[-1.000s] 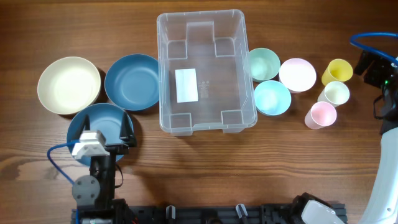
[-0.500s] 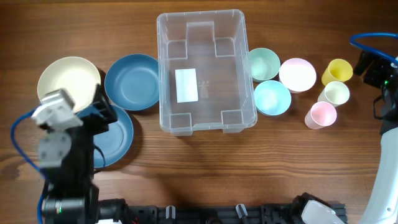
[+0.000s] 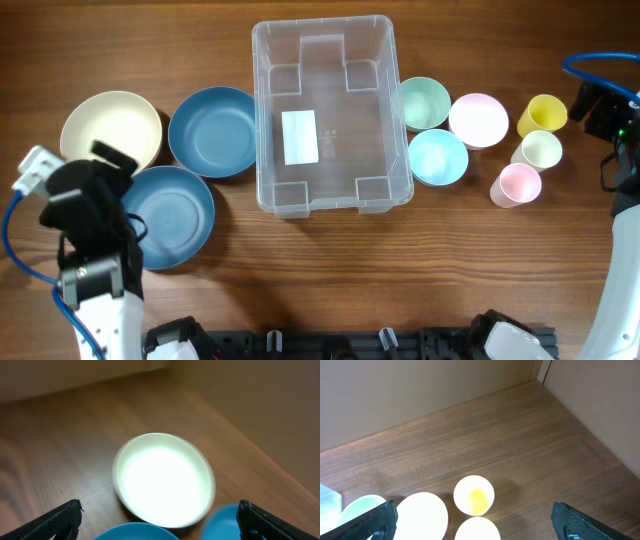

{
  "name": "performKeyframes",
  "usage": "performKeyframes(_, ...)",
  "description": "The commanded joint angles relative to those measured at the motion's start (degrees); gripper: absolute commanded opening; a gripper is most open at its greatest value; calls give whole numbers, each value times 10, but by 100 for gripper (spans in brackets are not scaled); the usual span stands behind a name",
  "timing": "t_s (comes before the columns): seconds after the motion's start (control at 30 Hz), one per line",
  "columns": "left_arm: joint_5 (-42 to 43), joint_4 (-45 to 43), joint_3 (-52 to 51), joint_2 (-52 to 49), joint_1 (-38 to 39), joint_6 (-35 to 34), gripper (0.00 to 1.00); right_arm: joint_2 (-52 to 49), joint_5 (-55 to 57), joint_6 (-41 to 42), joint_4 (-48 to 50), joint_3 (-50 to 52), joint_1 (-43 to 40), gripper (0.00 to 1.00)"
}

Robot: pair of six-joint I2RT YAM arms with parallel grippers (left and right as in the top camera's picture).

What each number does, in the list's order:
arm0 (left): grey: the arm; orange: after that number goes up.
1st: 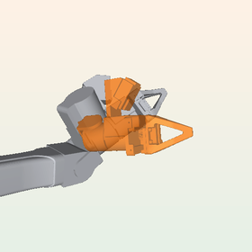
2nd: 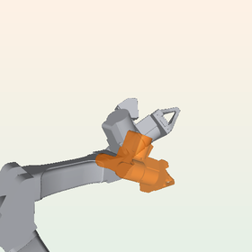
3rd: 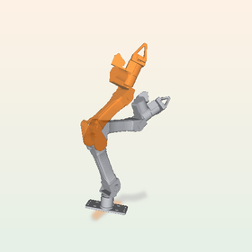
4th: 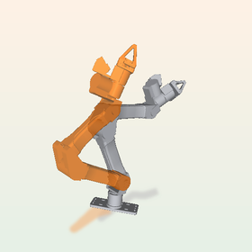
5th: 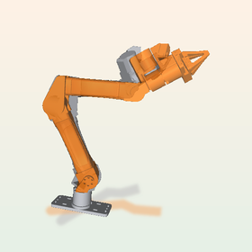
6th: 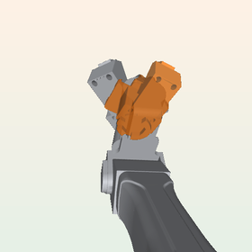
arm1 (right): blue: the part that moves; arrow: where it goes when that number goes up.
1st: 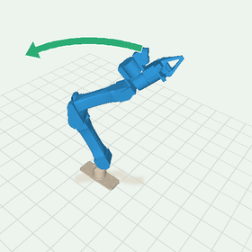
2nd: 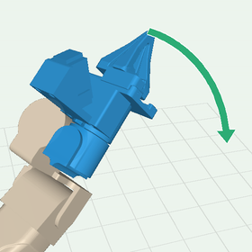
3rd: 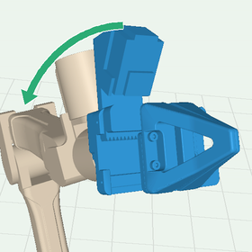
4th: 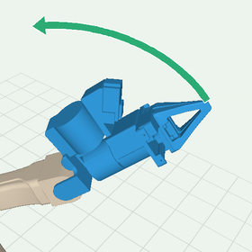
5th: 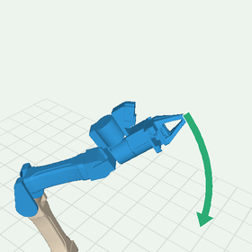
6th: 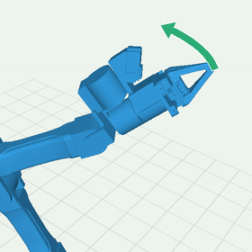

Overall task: Pack container
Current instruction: 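Move the left gripper to the cream bowl's rim and grasp it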

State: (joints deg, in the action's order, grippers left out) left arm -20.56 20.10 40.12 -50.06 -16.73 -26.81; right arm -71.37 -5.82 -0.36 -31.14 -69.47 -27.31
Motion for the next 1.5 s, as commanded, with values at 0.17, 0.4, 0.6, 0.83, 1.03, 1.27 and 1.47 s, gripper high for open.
performKeyframes(0.17,312,-91,1,-167,-243,-73,100,-5,-7,-7,0,-10,1,100)
performKeyframes(0.4,379,-163,1,-330,-288,-64,98,-5,-7,-7,0,-10,1,100)
performKeyframes(0.6,431,-240,1,-426,-288,-65,90,-5,-7,-7,0,-10,1,100)
performKeyframes(0.83,424,-268,1,-460,-287,-64,81,-5,-7,-7,0,-10,1,100)
performKeyframes(1.03,404,-273,1,-462,-275,-64,79,-5,-7,-7,0,-10,1,100)
performKeyframes(1.27,386,-292,1,-462,-242,-65,66,-5,-7,-7,0,-10,1,100)
performKeyframes(1.47,339,-291,1,-462,-219,-65,62,-5,-7,-7,0,-10,1,100)
